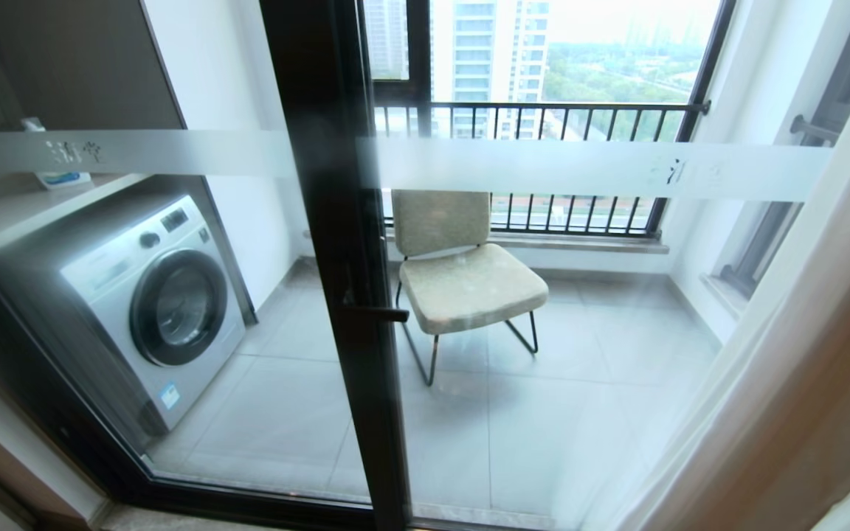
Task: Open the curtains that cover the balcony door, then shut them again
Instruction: Pull the inner curtains open on both sides
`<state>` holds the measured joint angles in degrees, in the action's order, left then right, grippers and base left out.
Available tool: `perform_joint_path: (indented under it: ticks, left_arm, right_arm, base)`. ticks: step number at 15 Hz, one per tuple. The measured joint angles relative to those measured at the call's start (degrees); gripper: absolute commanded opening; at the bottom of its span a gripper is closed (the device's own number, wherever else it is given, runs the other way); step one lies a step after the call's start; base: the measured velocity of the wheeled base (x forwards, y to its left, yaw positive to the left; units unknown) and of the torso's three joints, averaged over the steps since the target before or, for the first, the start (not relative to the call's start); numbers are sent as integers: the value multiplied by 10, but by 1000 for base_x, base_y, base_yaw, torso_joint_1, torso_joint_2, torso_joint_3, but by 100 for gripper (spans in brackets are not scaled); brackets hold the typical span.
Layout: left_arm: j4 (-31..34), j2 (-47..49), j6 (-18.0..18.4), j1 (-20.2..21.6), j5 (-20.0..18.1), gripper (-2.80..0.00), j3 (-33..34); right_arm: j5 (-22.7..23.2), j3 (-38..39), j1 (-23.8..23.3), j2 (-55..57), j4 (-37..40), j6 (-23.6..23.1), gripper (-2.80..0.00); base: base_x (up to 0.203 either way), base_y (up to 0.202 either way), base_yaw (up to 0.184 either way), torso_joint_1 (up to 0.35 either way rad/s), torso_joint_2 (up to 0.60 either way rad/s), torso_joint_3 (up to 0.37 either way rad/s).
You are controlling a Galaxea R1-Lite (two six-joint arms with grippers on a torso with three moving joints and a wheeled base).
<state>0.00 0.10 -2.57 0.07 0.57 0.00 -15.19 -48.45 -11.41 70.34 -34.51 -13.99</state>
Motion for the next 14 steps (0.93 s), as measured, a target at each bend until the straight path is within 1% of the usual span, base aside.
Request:
perform_joint_path:
  ticks: [2,9,14]
  left_arm:
    - [0,0,-1,0,0,-280,0]
    - [0,0,-1,0,0,-280,0]
    - [0,0,-1,0,0,-280,0]
  right_arm:
    - [0,0,-2,0,0,7,-280]
    - [-1,5,-14,1,2,13,-280]
    - [0,11,-13,1,1,13,-280]
  base:
    - [0,-191,-2,2,1,3]
    - [0,-193,1,2,3,2]
    - [0,-189,-1,4,4,1]
